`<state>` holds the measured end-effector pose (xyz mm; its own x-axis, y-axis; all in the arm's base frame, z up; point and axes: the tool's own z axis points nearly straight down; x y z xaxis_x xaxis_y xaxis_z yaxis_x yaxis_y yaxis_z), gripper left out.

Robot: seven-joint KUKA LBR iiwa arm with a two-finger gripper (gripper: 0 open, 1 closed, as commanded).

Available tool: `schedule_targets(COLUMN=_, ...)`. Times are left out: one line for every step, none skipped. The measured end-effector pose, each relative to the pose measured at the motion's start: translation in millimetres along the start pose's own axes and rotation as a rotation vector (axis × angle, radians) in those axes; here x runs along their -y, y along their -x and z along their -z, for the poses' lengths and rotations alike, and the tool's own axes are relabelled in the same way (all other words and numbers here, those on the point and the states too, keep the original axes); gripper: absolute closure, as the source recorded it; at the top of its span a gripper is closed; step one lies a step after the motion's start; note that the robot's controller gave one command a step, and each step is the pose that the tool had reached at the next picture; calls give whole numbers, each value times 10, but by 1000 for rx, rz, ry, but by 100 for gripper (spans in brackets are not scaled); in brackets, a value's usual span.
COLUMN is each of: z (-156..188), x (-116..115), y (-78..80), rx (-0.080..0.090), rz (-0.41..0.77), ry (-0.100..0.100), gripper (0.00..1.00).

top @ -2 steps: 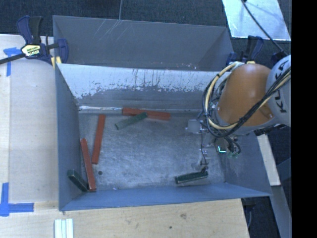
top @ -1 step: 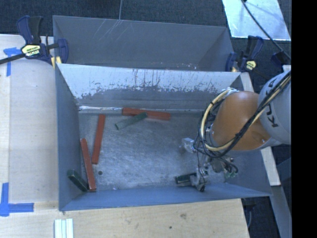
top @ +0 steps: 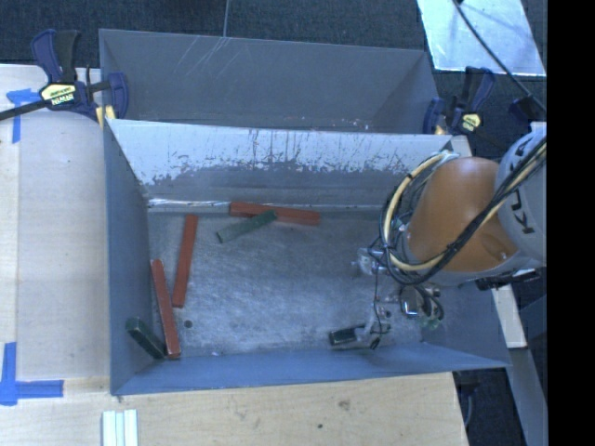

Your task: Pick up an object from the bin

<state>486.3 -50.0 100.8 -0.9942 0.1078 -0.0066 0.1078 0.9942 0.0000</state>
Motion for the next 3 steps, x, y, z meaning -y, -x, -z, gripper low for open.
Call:
schedule_targets(z=41, x=-63, y=-11, rx=1, rz=184, ry=0, gripper=0)
schedule_targets(z=-288, x=-119, y=-14, rx=7, rz=384, ry=0, gripper=0)
schedule_targets(z=-283, x=-121, y=2, rx=0, rz=384, ry=1, gripper=0)
